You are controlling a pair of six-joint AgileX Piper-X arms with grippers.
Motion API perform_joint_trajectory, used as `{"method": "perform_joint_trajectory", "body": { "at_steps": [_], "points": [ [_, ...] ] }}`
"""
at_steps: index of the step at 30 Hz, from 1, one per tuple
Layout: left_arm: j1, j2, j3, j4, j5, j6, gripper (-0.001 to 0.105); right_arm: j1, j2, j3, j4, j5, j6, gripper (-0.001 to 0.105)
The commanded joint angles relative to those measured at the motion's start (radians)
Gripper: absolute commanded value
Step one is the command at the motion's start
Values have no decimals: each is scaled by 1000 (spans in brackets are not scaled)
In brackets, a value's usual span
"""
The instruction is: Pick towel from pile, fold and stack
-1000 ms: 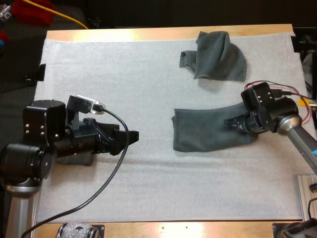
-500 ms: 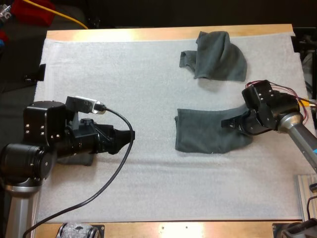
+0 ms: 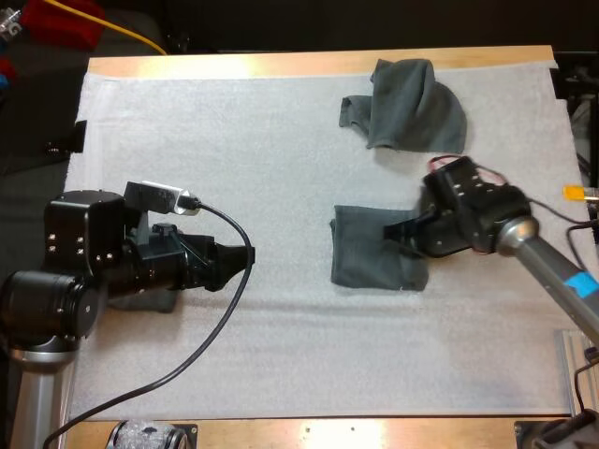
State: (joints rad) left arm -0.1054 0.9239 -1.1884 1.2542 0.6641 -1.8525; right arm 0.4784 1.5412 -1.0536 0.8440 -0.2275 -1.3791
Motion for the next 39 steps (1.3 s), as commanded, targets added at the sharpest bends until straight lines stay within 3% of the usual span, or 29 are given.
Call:
{"method": "perform_joint_trajectory", "body": {
  "at_steps": [1, 10, 14, 32, 39],
  "points": [
    [-2, 4, -4, 5, -8, -6, 71, 7, 16, -9, -15, -12, 15, 1],
    [-2, 4, -4, 6, -8, -6, 71, 37, 86, -9, -122, -24, 91, 1],
    [-2, 4, -4, 6, -8, -6, 71, 37, 110, -9, -161, -79, 125, 1],
    [-2, 4, -4, 6, -8, -6, 71, 50, 183, -9, -228, -120, 173, 1],
    [-2, 4, -4, 6, -8, -6, 71, 57, 195, -9, -258, -120, 195, 19]
  ]
}}
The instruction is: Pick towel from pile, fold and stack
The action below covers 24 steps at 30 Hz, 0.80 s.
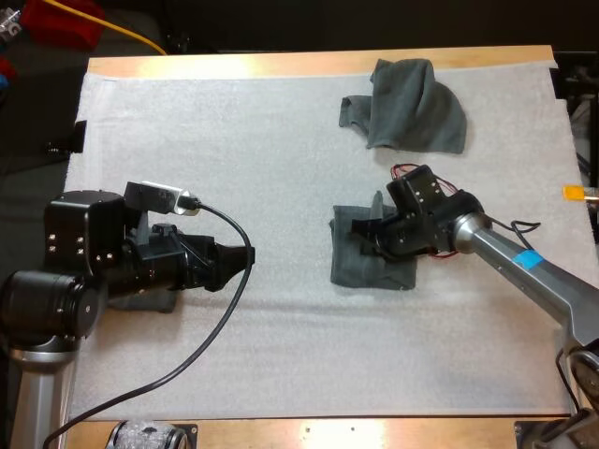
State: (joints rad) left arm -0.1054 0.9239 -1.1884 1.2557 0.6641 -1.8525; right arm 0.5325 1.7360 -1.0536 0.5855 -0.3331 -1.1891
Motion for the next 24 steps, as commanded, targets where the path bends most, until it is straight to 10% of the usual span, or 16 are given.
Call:
{"method": "perform_joint_trajectory", "body": {
  "at_steps": [1, 9, 24],
  "points": [
    [-2, 4, -4, 4, -8, -6, 71, 3, 0, -9, 2, -15, 5, 22],
    [-2, 4, -4, 4, -8, 4, 71, 3, 0, -9, -5, -149, -4, 51],
    [-2, 4, -4, 4, -8, 18, 71, 107, 0, -9, -132, -222, -3, 54]
  ]
}}
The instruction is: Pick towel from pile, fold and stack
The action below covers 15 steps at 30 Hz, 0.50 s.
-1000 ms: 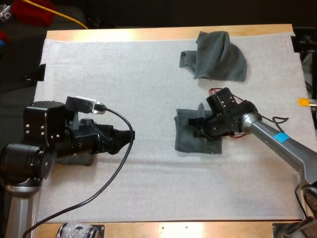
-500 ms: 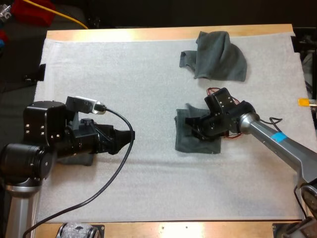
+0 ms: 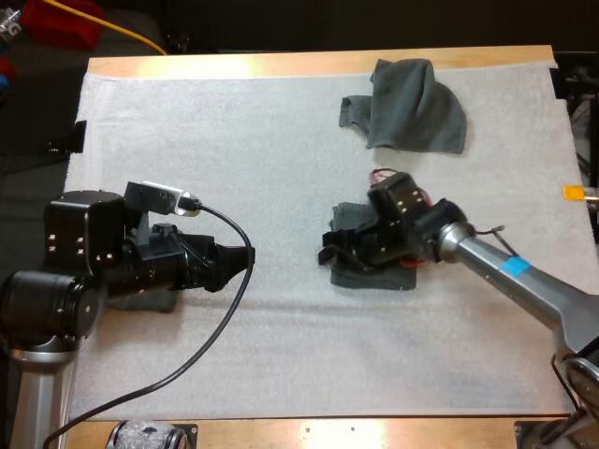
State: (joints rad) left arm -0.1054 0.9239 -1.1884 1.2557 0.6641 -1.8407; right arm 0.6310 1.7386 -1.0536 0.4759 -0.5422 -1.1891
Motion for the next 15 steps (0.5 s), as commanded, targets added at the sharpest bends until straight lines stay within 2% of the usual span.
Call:
{"method": "perform_joint_trajectory", "body": {
  "at_steps": [1, 10, 15],
  "points": [
    [-2, 4, -4, 4, -8, 6, 71, 14, -3, -9, -30, -12, -3, 54],
    [-2, 4, -4, 4, -8, 6, 71, 24, -43, -9, -89, -5, -3, 54],
    [-2, 4, -4, 4, -8, 6, 71, 24, -100, -9, -84, 45, -5, 54]
  ]
}}
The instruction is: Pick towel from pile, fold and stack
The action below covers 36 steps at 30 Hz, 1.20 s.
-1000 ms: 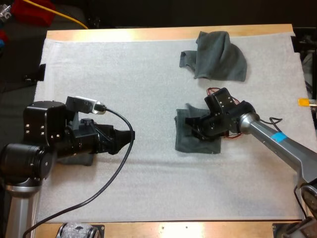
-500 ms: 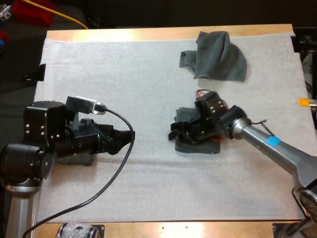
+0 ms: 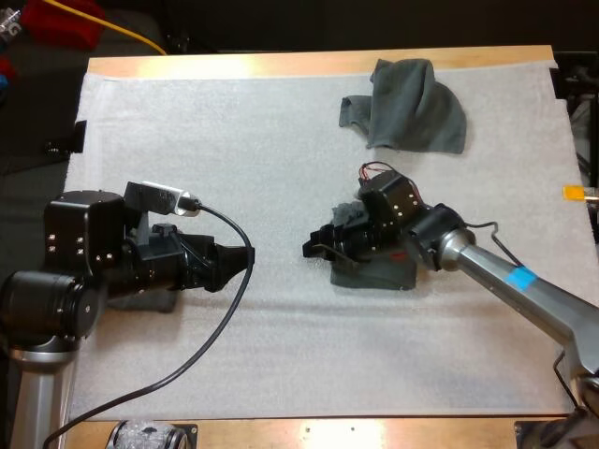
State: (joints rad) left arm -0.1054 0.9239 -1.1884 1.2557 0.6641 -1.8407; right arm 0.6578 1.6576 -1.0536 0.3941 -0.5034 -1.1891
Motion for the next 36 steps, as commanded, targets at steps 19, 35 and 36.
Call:
{"method": "perform_joint_trajectory", "body": {
  "at_steps": [19, 35, 36],
  "points": [
    [-2, 4, -4, 4, -8, 14, 71, -2, -244, -9, 343, 340, -136, 54],
    [-2, 4, 80, -7, -3, 14, 71, -2, -543, -9, 411, 426, -130, 54],
    [-2, 4, 86, -17, 6, 14, 71, -2, -554, -9, 411, 426, -130, 54]
  ]
}}
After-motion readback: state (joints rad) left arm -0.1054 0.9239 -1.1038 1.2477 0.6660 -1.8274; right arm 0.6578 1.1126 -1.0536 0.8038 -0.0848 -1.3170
